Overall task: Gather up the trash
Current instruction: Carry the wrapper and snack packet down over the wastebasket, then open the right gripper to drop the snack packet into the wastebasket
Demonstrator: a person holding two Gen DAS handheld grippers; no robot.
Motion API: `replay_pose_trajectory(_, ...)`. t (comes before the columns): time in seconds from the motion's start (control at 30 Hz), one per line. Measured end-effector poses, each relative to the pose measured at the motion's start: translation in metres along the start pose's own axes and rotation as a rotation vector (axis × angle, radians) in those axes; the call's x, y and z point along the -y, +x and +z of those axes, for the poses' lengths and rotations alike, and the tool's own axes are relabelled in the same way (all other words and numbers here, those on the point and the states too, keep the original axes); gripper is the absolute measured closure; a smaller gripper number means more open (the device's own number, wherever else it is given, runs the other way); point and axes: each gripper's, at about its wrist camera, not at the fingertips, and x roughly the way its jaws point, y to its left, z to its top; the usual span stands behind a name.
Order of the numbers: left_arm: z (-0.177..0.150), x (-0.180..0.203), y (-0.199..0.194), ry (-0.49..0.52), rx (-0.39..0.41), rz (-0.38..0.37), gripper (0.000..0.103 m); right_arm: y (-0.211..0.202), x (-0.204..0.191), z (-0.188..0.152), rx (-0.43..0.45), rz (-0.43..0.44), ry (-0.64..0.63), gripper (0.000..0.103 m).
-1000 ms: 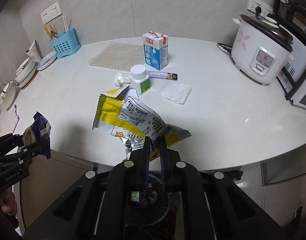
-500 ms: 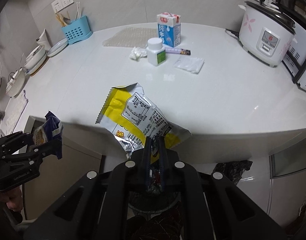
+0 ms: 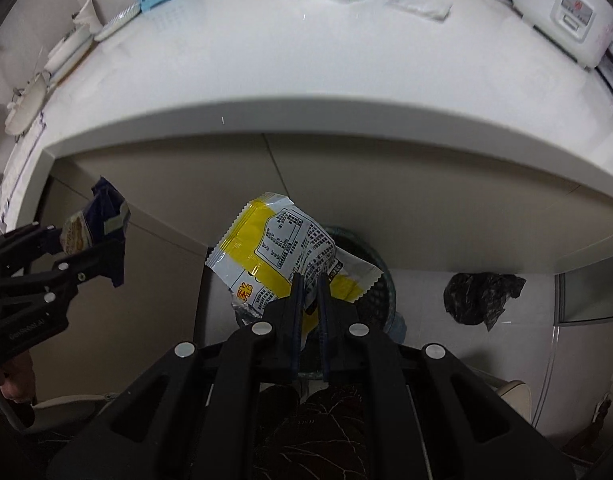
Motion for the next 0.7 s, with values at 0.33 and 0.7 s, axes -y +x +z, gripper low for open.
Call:
replay_pose_trajectory(0.33, -0.009, -0.003, 0.028, 0.003, -0.063, 0.007, 0.057, 0.062, -0.005, -0.012, -0.095, -0.016, -0.002, 0.097)
replay_pose_trajectory(0.7, 0.0, 0.0, 0.047, 0.003, -0.095, 0.016, 0.057, 0.082, 0.003, -0.013, -0.143, -0.022, 0.025, 0.094)
